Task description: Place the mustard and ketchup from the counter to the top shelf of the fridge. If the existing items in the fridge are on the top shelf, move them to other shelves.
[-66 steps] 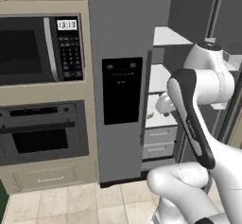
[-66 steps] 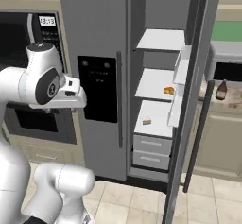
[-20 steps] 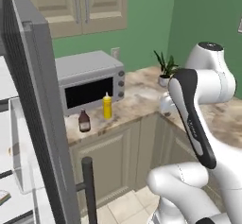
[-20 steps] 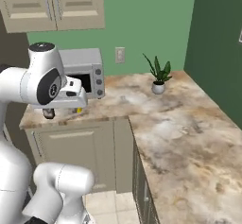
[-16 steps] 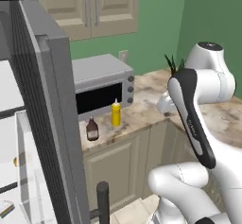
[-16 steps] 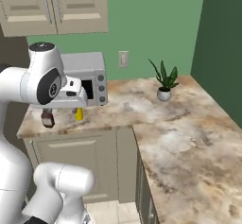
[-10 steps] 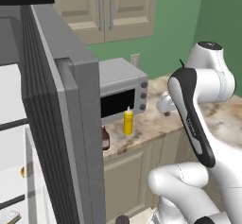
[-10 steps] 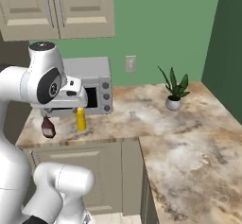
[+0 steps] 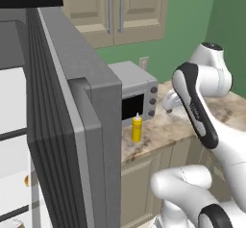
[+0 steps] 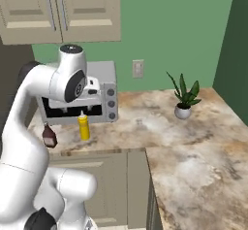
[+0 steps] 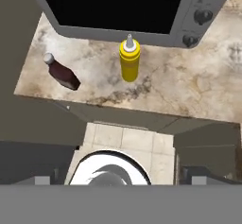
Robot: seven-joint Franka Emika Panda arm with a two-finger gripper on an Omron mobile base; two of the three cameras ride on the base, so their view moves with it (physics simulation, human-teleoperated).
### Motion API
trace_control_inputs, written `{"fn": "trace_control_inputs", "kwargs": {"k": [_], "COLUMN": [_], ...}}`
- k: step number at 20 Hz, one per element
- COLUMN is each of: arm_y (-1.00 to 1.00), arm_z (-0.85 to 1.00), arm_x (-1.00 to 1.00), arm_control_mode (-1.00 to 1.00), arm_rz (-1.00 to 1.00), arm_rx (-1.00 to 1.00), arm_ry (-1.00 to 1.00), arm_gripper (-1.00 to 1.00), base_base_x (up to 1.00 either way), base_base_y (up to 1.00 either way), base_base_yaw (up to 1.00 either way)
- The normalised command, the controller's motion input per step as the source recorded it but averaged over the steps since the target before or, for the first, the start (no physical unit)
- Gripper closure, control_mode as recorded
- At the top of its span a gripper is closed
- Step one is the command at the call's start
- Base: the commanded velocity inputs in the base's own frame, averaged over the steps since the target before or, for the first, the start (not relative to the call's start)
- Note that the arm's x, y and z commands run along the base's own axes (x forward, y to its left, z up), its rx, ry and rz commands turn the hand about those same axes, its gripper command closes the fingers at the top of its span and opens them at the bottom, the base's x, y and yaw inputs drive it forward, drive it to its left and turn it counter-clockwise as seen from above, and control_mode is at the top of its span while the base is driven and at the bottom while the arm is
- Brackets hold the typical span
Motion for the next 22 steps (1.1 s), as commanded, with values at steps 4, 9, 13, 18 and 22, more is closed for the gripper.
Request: {"fn": "trace_control_inputs", "kwargs": {"k": [4,9,13,18,22], "arm_y": [-0.84,-0.78,-0.33,0.10,0.49], "arm_z": [-0.30,-0.36,-0.38,-0.35,-0.33], "arm_x": [0.86,0.68,0.43,0.02,-0.03], "arm_control_mode": [-1.00,-1.00,-1.00,-1.00,-1.00], "arm_rz": [0.39,0.37,0.27,0.08,0.00], "arm_rx": [0.27,0.44,0.52,0.35,0.12], "arm_ry": [0.01,0.00,-0.05,-0.15,-0.22], "arm_gripper": [-1.00,-1.00,-1.00,-1.00,-1.00], "base_base_x": [0.00,0.00,0.00,0.00,0.00], "base_base_y": [0.00,0.00,0.00,0.00,0.00], "base_base_yaw": [0.00,0.00,0.00,0.00,0.00]}}
